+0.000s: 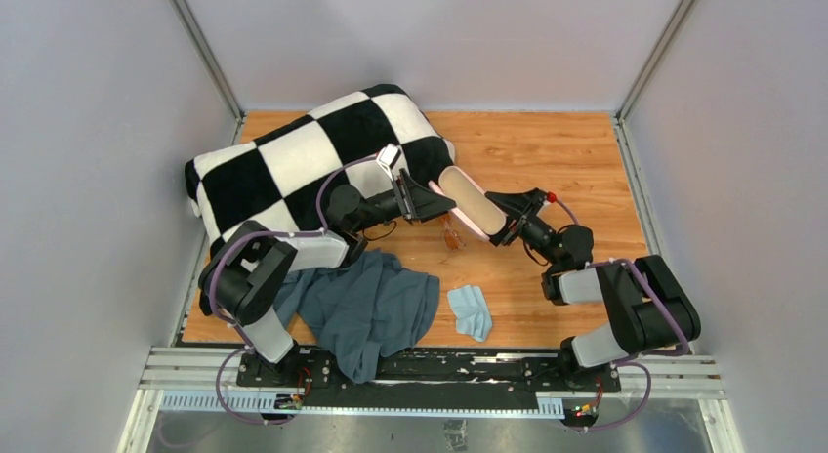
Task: Organize the sunglasses
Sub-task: Open the sunglasses case, then place the sunglasses case at the center of the board, then adjust the glasses cleaning cloth at the center of the board.
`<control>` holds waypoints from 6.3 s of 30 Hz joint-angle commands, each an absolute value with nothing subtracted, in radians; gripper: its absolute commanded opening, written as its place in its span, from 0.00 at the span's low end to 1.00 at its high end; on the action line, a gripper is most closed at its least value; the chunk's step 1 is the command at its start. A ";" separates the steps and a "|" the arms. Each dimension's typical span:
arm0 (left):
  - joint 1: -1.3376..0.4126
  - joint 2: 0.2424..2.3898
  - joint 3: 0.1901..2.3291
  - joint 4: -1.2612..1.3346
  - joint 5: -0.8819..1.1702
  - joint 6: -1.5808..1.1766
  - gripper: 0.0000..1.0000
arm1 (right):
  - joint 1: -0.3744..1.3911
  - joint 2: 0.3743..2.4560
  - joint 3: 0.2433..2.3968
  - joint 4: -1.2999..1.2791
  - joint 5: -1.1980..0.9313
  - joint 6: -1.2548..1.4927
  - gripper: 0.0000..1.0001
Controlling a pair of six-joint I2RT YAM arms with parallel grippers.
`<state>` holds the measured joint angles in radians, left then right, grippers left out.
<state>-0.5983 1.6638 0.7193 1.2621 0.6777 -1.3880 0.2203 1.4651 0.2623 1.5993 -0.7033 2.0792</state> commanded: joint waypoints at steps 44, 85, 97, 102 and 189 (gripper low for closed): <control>-0.604 1.721 0.794 1.393 1.011 -1.485 0.00 | 0.184 0.931 0.809 -0.250 -0.925 0.619 0.67; -0.539 1.486 0.904 0.176 0.745 -0.725 1.00 | -0.060 0.767 0.571 -0.317 -0.545 0.676 0.00; -0.541 1.236 0.979 -0.317 0.333 -0.558 1.00 | -0.060 1.045 0.377 0.172 -0.308 0.895 0.00; -0.541 1.190 0.961 -0.322 0.317 -0.567 1.00 | -0.034 1.250 0.409 0.319 -0.283 0.938 0.00; -0.804 1.258 0.825 -0.287 0.104 -0.610 0.76 | 0.788 0.791 0.411 -0.605 0.395 0.802 0.33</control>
<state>-0.7910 1.2301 0.8040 -0.3119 0.1028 -0.6197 0.7815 0.9222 0.4477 -0.4770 0.2882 0.7383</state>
